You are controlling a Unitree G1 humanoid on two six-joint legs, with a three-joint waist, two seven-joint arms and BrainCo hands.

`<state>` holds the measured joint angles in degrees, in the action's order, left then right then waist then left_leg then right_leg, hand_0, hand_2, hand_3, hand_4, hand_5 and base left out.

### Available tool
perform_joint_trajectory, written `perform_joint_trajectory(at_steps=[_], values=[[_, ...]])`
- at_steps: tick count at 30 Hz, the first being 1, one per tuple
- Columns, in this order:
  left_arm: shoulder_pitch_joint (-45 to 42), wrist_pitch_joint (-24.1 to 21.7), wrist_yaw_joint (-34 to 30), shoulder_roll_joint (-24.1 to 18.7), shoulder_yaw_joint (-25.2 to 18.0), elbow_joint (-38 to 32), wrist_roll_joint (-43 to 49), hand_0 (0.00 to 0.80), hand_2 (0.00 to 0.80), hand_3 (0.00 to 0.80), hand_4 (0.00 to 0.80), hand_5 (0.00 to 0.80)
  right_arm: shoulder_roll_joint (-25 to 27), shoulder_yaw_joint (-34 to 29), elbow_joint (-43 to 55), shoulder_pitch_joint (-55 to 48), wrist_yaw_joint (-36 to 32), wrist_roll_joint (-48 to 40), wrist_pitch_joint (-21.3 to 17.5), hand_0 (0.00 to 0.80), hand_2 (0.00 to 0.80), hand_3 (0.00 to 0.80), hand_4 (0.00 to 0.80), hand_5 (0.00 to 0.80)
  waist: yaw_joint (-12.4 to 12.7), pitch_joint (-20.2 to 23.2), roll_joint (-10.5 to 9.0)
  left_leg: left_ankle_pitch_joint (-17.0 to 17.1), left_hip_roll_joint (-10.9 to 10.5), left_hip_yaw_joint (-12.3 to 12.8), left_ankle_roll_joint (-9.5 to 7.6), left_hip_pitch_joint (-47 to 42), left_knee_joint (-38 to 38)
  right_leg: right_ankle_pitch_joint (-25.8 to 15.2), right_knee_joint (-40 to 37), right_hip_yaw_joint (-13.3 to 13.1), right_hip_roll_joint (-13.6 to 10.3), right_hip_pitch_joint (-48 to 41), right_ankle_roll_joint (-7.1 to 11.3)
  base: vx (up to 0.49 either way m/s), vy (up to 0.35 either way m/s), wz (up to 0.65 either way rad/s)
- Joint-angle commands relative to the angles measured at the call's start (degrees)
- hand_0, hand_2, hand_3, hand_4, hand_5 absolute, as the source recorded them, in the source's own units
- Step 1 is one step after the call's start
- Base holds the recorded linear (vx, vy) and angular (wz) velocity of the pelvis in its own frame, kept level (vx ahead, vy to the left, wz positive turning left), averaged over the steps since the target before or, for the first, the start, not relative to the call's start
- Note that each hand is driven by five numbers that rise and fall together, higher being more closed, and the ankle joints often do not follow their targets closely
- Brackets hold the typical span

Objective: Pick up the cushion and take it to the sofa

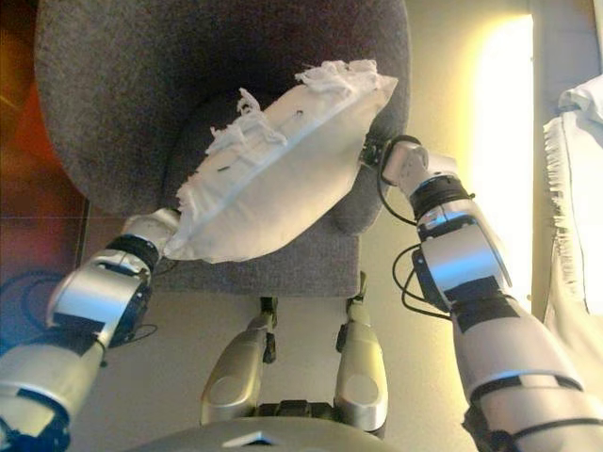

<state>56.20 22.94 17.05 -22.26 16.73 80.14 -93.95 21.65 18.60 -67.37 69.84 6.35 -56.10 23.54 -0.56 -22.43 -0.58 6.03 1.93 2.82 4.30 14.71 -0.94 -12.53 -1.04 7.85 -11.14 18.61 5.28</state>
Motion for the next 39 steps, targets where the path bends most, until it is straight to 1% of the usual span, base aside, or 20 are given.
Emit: perform_joint_trajectory(at_steps=[1,2,4,8,10,12,13,16,17,18,20,21,22,23,26,27,29,31,35,39], values=[[8.18,0.80,-3.55,2.75,-2.84,-0.82,-2.54,0.000,0.000,0.000,0.000,0.000,4.38,-0.28,1.69,4.48,3.54,-3.06,-5.51,0.000,0.000,0.000,0.000,0.000,1.25,-0.51,0.79,-6.23,0.37,0.70,0.69,0.88,-4.46,10.88,8.69,-1.45,-2.65,-0.74,4.24,0.029,-0.070,0.04],[7.21,-0.05,-4.16,2.63,-2.94,-1.67,-1.10,0.000,0.000,0.000,0.000,0.000,4.52,-0.54,2.95,4.01,4.34,-3.32,-5.58,0.000,0.000,0.000,0.000,0.000,1.44,-0.32,0.78,-6.31,0.28,0.60,0.64,0.83,-4.50,10.92,8.74,-1.20,-2.74,-0.80,4.27,0.028,-0.062,0.05],[3.14,1.46,-6.09,2.81,-2.91,-5.39,0.02,0.000,0.000,0.000,0.000,0.000,5.06,-1.38,5.45,2.51,6.23,-3.17,-5.70,0.000,0.000,0.000,0.000,0.000,2.35,0.00,0.92,-6.55,-0.05,0.11,0.38,0.55,-4.57,11.04,8.74,-0.38,-3.03,-1.30,4.33,0.027,-0.071,0.06],[-10.47,2.03,-9.53,5.45,-1.18,-12.79,2.86,0.000,0.000,0.000,0.000,0.000,7.28,-3.17,8.92,-1.03,9.01,-5.08,-5.77,0.000,0.000,0.000,0.000,0.000,4.60,0.76,1.33,-6.79,-0.76,-0.88,-0.20,-0.70,-4.05,10.96,7.89,1.76,-3.59,-3.43,4.35,0.013,-0.084,0.09],[-17.81,-0.76,-11.76,7.01,-0.64,-15.64,5.68,0.000,0.000,0.000,0.000,0.000,8.32,-4.12,10.02,-2.63,10.35,-5.87,-6.18,0.000,0.000,0.000,0.000,0.000,5.83,1.44,1.59,-6.74,-0.99,-1.53,-0.37,-1.88,-3.46,11.00,7.00,2.93,-3.65,-5.42,4.20,0.042,-0.069,0.18],[-24.43,-8.43,-9.15,6.81,-0.28,-21.47,12.82,0.000,0.000,0.000,0.000,0.000,9.12,-5.18,11.28,-4.80,10.41,-4.76,-7.80,0.000,0.000,0.000,0.000,0.000,7.40,2.44,1.60,-6.74,-1.09,-2.40,-0.38,-3.69,-2.76,11.18,5.89,4.42,-3.54,-8.32,4.03,0.065,-0.087,0.21],[-26.81,-9.54,-6.63,6.28,-0.26,-25.01,14.55,0.000,0.000,0.000,0.000,0.000,9.79,-5.68,12.37,-6.06,10.30,-4.61,-8.33,0.000,0.000,0.000,0.000,0.000,8.22,3.10,1.46,-6.44,-1.11,-2.76,-0.40,-4.20,-2.42,10.94,5.19,5.26,-3.49,-9.48,3.94,0.057,-0.112,0.32],[-33.02,-8.00,-3.24,7.34,0.71,-30.30,23.67,0.000,0.000,0.000,0.000,0.000,11.00,-8.01,15.47,-11.06,11.42,-5.54,-9.68,0.000,0.000,0.000,0.000,0.000,10.33,4.83,0.74,-6.45,-1.18,-4.57,-0.60,-6.25,-1.46,10.96,3.90,7.70,-3.05,-12.87,4.08,0.062,-0.161,0.21],[-34.12,-7.37,-3.31,7.47,1.15,-30.73,26.65,0.000,0.000,0.000,0.000,0.000,11.28,-8.42,16.09,-11.88,11.86,-5.87,-9.68,0.000,0.000,0.000,0.000,0.000,10.66,5.16,0.59,-6.42,-1.17,-4.87,-0.69,-6.57,-1.32,10.94,3.80,8.09,-2.95,-13.35,4.08,0.072,-0.184,0.33],[-38.44,-6.30,-3.54,7.58,2.70,-32.37,33.79,0.000,0.000,0.000,0.000,0.000,12.19,-9.75,18.35,-14.77,13.85,-6.85,-9.44,0.000,0.000,0.000,0.000,0.000,11.64,6.34,0.17,-6.45,-0.96,-5.69,-0.84,-8.30,-0.70,11.04,3.40,9.11,-2.45,-15.47,4.01,0.114,-0.178,0.32],[-42.49,-4.54,-2.97,6.78,3.95,-34.20,39.78,0.000,0.000,0.000,0.000,0.000,13.54,-11.04,19.59,-16.88,14.32,-7.55,-8.48,0.000,0.000,0.000,0.000,0.000,12.62,8.23,-0.11,-6.10,-0.91,-6.06,-1.12,-9.66,0.14,10.67,2.51,10.06,-2.11,-17.43,3.92,0.122,-0.126,0.28],[-44.28,-5.05,-2.83,6.32,4.40,-34.56,41.57,0.000,0.000,0.000,0.000,0.000,13.90,-11.47,19.66,-17.59,14.39,-7.69,-8.41,0.000,0.000,0.000,0.000,0.000,13.01,9.03,-0.13,-6.07,-0.92,-6.24,-1.22,-10.26,0.39,10.64,2.22,10.23,-1.93,-18.28,3.88,0.155,-0.072,0.17],[-47.25,-8.62,-2.03,5.36,4.21,-35.42,46.53,0.000,0.000,0.000,0.000,0.000,14.30,-12.17,20.05,-18.87,15.17,-7.39,-7.96,0.000,0.000,0.000,0.000,0.000,13.73,10.22,-0.14,-6.24,-0.84,-6.52,-1.35,-12.16,1.10,10.84,1.86,10.46,-1.56,-20.22,3.89,0.169,-0.056,0.09],[-48.33,-11.98,-0.93,4.44,3.45,-36.66,50.79,0.000,0.000,0.000,0.000,0.000,14.37,-12.60,20.12,-19.41,15.46,-7.07,-7.85,0.000,0.000,0.000,0.000,0.000,14.16,11.22,-0.25,-5.99,-0.90,-6.82,-1.44,-12.74,1.60,10.64,1.47,10.76,-1.45,-20.89,3.95,0.176,-0.052,0.13],[-49.61,-13.32,5.41,-1.09,-0.58,-49.84,56.25,0.000,0.000,0.000,0.000,0.000,13.36,-13.38,23.96,-24.51,18.98,-7.09,-9.19,0.000,0.000,0.000,0.000,0.000,15.70,13.58,-0.55,-5.77,-0.95,-7.96,-1.49,-15.01,2.81,10.71,0.31,11.45,-0.80,-23.67,3.79,0.145,-0.061,0.18],[-50.02,-13.23,6.04,-2.76,-2.49,-55.17,58.93,0.000,0.000,0.000,0.000,0.000,12.58,-13.97,26.34,-27.29,20.10,-6.95,-10.03,0.000,0.000,0.000,0.000,0.000,16.26,14.04,-0.95,-5.81,-0.90,-8.21,-1.56,-15.45,2.90,10.70,-0.13,11.88,-0.63,-24.58,3.75,0.097,-0.097,0.20],[-51.21,-13.76,4.63,-5.09,-3.78,-61.36,61.81,0.000,0.000,0.000,0.000,0.000,11.63,-15.36,29.53,-31.16,20.66,-6.37,-10.83,0.000,0.000,0.000,0.000,0.000,16.98,14.65,-1.56,-5.87,-0.67,-8.47,-1.61,-16.16,3.19,10.70,-0.78,12.66,-0.28,-25.88,3.68,0.052,-0.117,0.27],[-52.33,-15.05,2.39,-5.56,-3.49,-62.90,63.47,0.000,0.000,0.000,0.000,0.000,11.75,-16.38,30.15,-32.67,19.69,-6.15,-11.01,0.000,0.000,0.000,0.000,0.000,17.61,15.06,-2.00,-6.02,-0.43,-8.64,-1.64,-16.58,3.41,10.73,-1.30,13.15,0.17,-26.76,3.59,0.015,-0.108,0.16],[-53.91,-19.80,-0.39,-3.24,0.55,-59.58,64.63,0.000,0.000,0.000,0.000,0.000,11.96,-16.44,27.49,-29.67,18.64,-6.04,-9.66,0.000,0.000,0.000,0.000,0.000,18.28,15.95,-2.76,-6.23,-0.03,-8.76,-1.44,-18.22,4.64,10.91,-2.37,13.97,1.16,-28.59,3.19,-0.001,-0.053,0.07],[-55.55,-24.69,1.50,-2.44,2.14,-61.75,64.54,0.000,0.000,0.000,0.000,0.000,11.85,-14.73,30.16,-29.76,17.18,1.71,-11.15,0.000,0.000,0.000,0.000,0.000,17.54,16.96,-2.82,-6.15,-0.02,-8.34,-1.63,-18.94,5.67,10.77,-3.32,13.53,1.63,-29.07,2.92,-0.027,0.015,0.00]])
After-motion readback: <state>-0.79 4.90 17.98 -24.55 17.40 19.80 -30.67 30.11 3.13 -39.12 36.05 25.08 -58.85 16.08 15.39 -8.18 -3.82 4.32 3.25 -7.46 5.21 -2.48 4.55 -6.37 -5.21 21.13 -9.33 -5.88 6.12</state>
